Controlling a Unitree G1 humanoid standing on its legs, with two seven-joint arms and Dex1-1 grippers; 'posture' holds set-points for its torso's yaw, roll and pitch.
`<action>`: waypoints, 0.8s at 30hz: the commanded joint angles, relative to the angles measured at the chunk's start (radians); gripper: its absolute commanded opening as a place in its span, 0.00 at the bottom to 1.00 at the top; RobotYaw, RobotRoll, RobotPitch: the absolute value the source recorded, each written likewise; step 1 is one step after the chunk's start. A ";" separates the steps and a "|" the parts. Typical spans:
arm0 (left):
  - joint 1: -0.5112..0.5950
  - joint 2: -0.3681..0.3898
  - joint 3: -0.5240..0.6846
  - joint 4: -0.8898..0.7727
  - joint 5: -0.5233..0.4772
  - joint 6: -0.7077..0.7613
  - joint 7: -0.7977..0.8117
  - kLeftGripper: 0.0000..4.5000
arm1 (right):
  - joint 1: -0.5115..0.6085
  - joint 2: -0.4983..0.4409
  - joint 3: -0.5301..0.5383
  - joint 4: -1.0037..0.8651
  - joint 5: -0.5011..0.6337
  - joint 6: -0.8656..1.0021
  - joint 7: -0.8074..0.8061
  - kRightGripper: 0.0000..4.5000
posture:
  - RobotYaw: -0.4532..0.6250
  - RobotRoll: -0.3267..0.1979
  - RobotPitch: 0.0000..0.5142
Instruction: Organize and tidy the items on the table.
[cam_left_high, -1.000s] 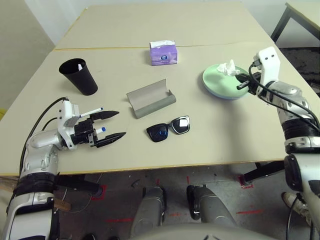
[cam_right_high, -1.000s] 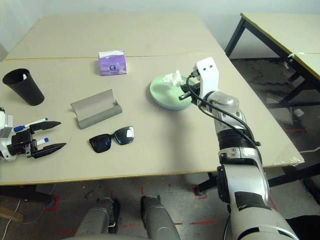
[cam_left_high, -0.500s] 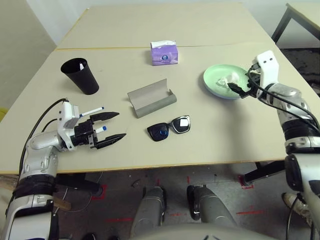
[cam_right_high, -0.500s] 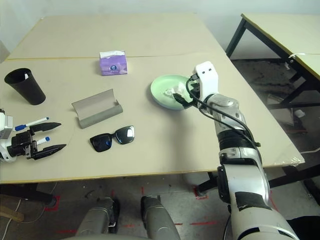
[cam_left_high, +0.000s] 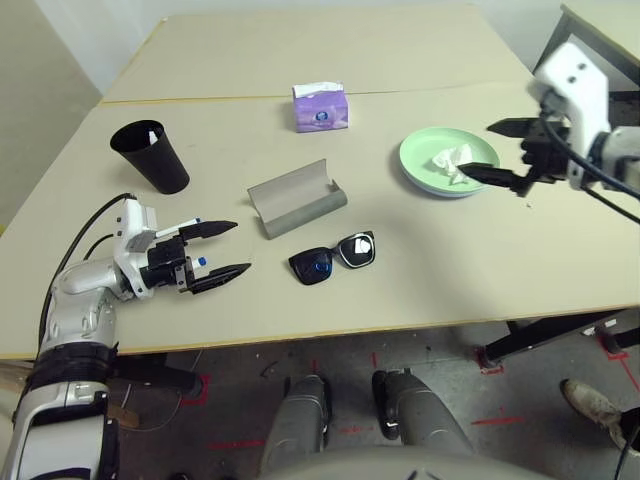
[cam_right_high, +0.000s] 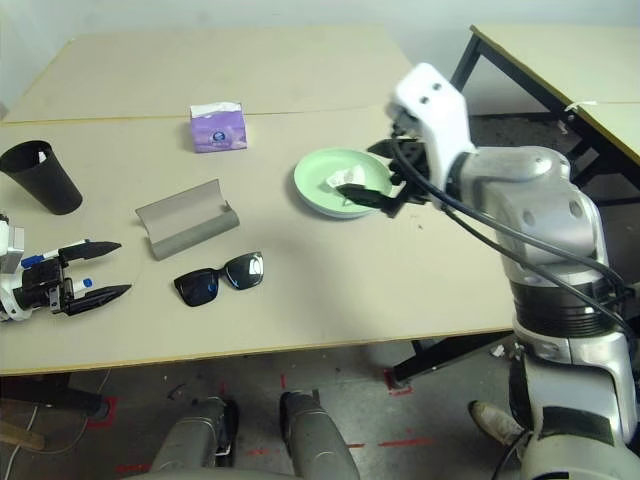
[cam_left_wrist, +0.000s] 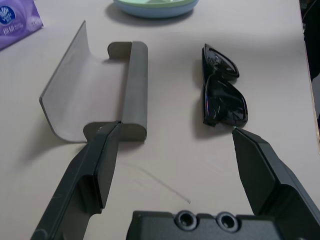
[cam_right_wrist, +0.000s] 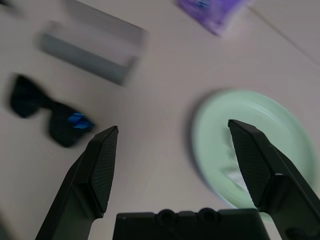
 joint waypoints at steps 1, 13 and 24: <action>-0.003 0.004 -0.006 0.030 0.013 -0.013 -0.019 1.00 | -0.087 0.054 0.107 -0.060 0.051 0.136 -0.021 0.99 | 0.38 0.62 0.27; -0.002 0.008 -0.006 0.032 0.011 -0.015 -0.054 1.00 | -0.284 0.227 0.488 0.074 -0.018 0.089 -0.044 0.99 | 0.39 0.62 0.28; 0.020 0.063 0.003 0.010 -0.041 -0.015 -0.149 1.00 | -0.271 0.268 0.693 0.180 -0.058 0.045 0.002 0.99 | 0.43 0.62 0.27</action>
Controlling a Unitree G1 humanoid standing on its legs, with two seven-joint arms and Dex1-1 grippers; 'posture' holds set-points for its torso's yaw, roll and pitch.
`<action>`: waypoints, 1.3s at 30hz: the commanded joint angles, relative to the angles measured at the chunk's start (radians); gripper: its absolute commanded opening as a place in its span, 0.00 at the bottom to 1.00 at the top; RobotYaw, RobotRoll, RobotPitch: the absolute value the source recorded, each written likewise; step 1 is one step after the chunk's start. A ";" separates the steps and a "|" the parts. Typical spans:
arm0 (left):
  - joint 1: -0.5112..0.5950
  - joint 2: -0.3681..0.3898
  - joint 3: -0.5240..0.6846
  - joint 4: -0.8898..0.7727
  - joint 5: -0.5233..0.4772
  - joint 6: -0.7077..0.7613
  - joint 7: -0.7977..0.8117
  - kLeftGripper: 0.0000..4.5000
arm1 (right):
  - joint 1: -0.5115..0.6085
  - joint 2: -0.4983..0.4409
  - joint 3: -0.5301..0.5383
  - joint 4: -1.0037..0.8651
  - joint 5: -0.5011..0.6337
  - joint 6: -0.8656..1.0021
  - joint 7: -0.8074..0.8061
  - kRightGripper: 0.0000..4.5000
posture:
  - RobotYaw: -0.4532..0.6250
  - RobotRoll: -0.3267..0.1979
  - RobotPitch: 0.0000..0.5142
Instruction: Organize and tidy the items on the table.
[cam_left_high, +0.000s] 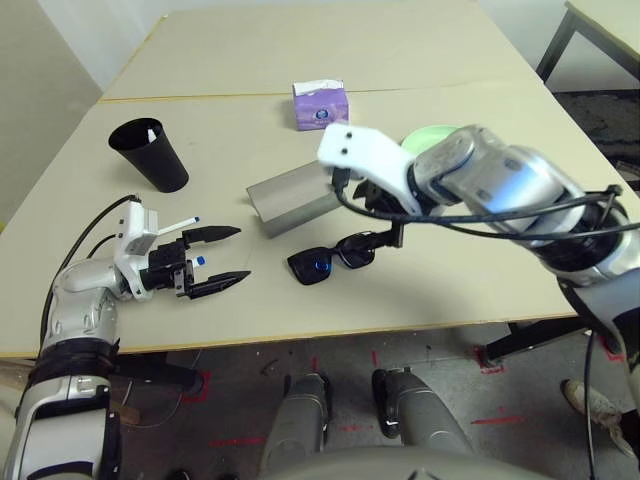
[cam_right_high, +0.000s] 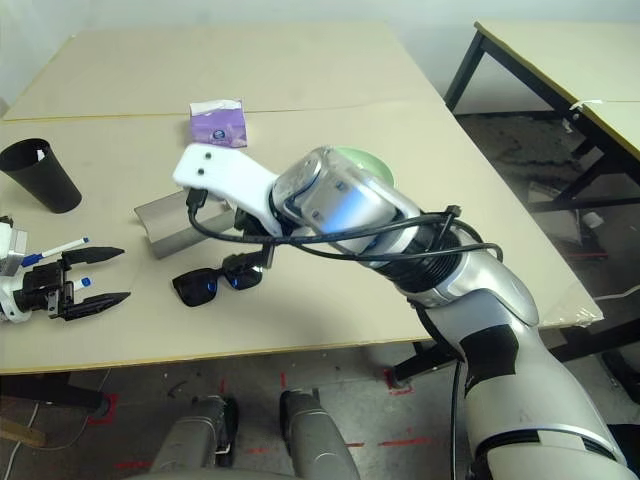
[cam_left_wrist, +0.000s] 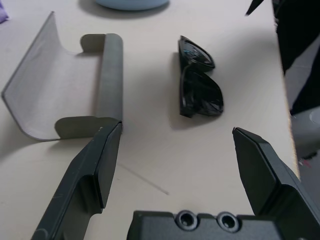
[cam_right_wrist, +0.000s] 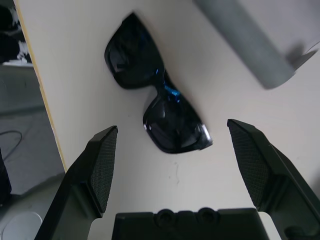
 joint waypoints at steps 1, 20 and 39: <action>0.035 0.048 0.003 -0.026 -0.039 -0.006 -0.014 1.00 | 0.011 0.036 0.055 0.073 -0.041 -0.046 -0.003 0.99 | 0.43 0.62 0.27; 0.172 0.145 0.060 -0.102 -0.125 -0.026 -0.014 1.00 | 0.015 0.184 0.095 0.293 -0.165 -0.201 0.079 0.99 | 0.50 0.62 0.27; 0.185 0.132 0.083 -0.124 -0.116 -0.012 -0.010 1.00 | 0.100 0.230 0.108 0.363 -0.290 -0.338 0.117 0.99 | 0.50 0.62 0.29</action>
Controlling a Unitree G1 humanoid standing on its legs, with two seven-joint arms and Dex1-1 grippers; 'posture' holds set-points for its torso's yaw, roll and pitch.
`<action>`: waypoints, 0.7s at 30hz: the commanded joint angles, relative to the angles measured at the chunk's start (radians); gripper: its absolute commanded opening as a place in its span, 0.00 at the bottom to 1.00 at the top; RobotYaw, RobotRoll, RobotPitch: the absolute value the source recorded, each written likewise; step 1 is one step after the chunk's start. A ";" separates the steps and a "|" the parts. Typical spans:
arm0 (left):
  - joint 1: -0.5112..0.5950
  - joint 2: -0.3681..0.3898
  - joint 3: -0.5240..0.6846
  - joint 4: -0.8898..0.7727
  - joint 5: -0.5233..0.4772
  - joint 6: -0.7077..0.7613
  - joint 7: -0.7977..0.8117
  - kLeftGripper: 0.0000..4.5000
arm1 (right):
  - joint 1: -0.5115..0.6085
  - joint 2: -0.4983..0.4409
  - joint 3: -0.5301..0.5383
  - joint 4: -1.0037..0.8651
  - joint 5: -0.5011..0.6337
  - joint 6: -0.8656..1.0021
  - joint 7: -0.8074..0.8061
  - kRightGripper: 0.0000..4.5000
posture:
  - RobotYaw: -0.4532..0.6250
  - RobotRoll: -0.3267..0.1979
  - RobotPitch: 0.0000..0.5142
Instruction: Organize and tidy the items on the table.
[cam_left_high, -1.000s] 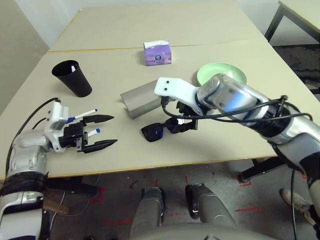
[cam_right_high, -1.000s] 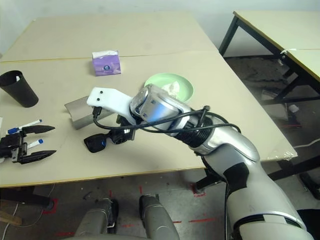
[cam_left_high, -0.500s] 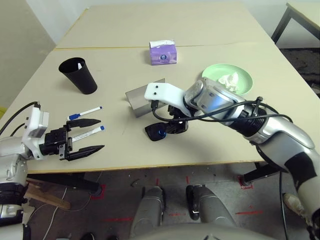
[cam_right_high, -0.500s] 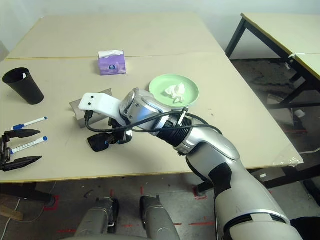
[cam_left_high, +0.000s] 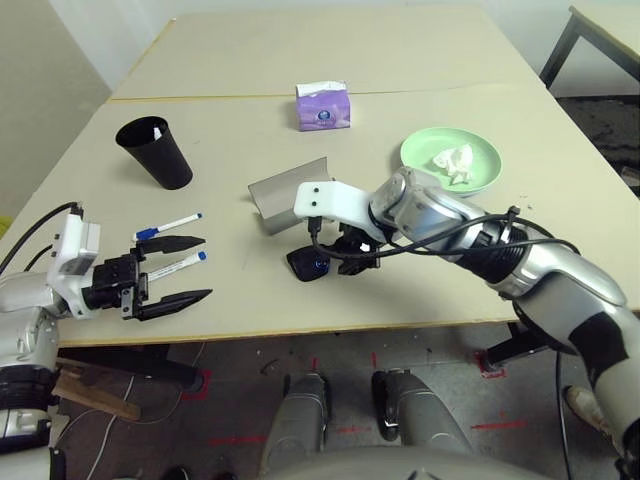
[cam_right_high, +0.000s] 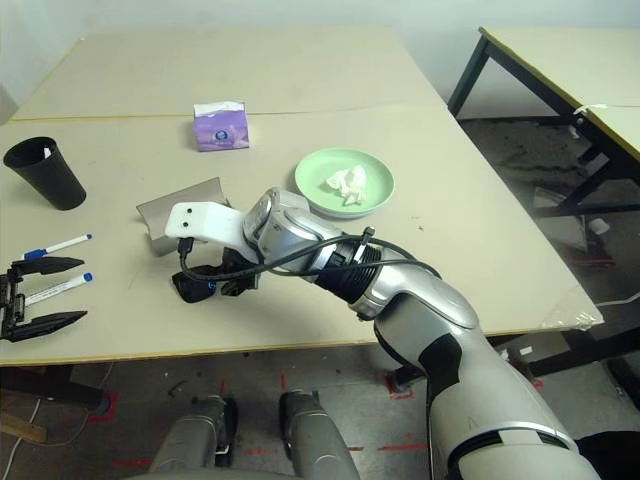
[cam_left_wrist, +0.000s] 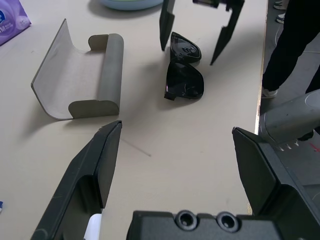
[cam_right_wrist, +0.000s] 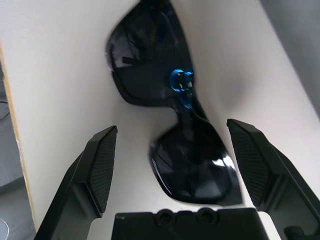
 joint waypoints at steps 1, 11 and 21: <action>0.023 -0.006 0.015 -0.018 0.012 0.007 -0.006 1.00 | 0.014 0.020 -0.008 0.025 -0.024 -0.036 0.002 0.99 | 0.50 0.62 0.29; 0.035 -0.017 0.018 -0.035 0.015 0.014 -0.003 1.00 | 0.036 0.046 -0.031 0.079 -0.068 -0.105 0.005 0.99 | 0.50 0.62 0.29; 0.027 -0.022 0.015 -0.044 0.022 0.025 0.000 1.00 | 0.060 0.037 -0.041 0.065 -0.092 -0.115 0.036 0.87 | 0.49 0.62 0.28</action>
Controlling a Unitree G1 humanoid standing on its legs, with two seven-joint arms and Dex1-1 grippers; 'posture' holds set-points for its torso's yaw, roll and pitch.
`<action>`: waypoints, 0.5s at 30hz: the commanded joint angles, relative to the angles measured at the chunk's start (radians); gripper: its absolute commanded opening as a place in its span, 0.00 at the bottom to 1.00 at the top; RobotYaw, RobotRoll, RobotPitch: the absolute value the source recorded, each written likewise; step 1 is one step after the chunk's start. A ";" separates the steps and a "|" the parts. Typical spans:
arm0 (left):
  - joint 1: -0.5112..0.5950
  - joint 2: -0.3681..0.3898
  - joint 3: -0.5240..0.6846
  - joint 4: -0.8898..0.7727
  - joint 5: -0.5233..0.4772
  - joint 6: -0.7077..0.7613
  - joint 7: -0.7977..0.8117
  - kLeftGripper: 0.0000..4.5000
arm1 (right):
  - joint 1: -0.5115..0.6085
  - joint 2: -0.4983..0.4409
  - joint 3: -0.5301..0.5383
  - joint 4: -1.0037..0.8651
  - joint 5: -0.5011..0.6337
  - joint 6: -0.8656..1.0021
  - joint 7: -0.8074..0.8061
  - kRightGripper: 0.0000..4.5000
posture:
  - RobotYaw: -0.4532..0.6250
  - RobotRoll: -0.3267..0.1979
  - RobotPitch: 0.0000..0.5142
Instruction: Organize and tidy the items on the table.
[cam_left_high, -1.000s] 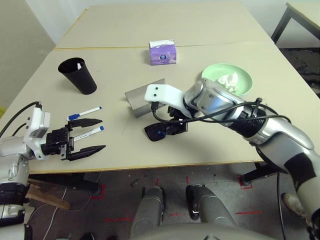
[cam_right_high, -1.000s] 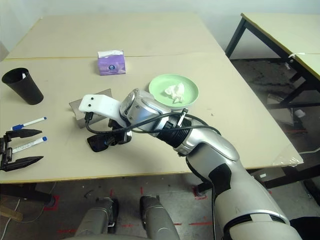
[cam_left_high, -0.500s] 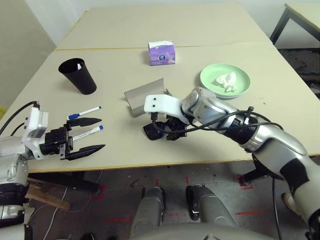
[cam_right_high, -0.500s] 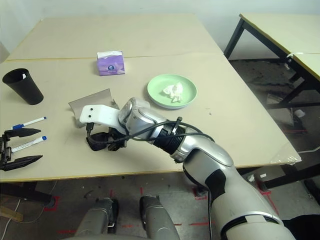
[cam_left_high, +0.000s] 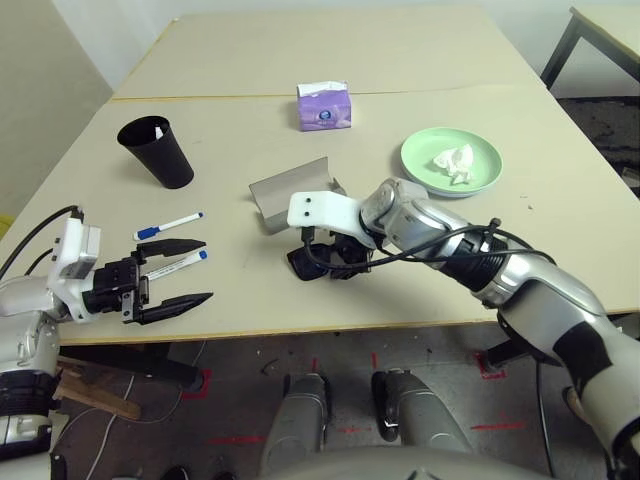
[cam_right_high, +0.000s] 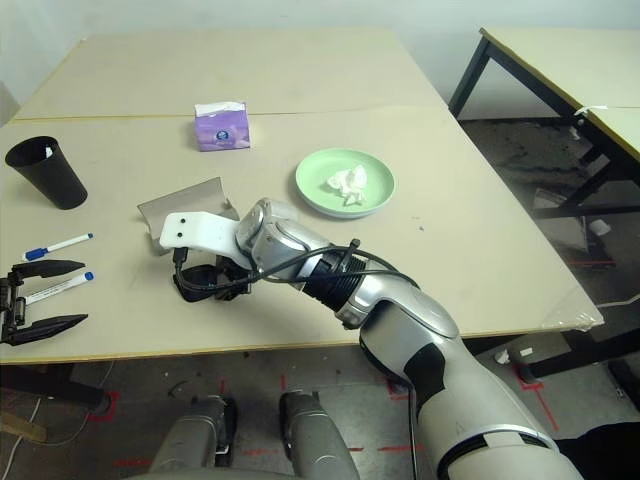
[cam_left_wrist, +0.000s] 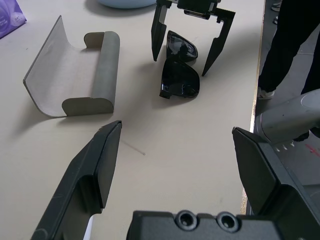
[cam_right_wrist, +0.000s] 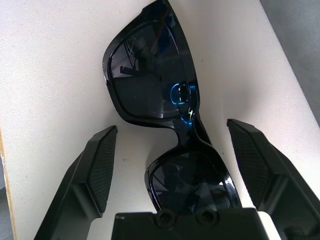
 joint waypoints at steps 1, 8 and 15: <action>0.006 -0.005 0.005 -0.013 0.014 0.007 -0.001 1.00 | 0.021 0.000 -0.006 -0.012 -0.015 -0.005 0.016 0.80 | 0.49 0.62 0.28; 0.016 -0.017 0.001 -0.034 0.013 0.020 0.005 1.00 | 0.038 -0.001 -0.008 -0.037 -0.029 0.009 0.035 0.27 | 0.49 0.62 0.29; 0.029 -0.025 0.004 -0.053 0.013 0.030 0.013 1.00 | 0.047 -0.004 -0.010 -0.052 -0.042 0.019 0.055 0.05 | 0.49 0.62 0.29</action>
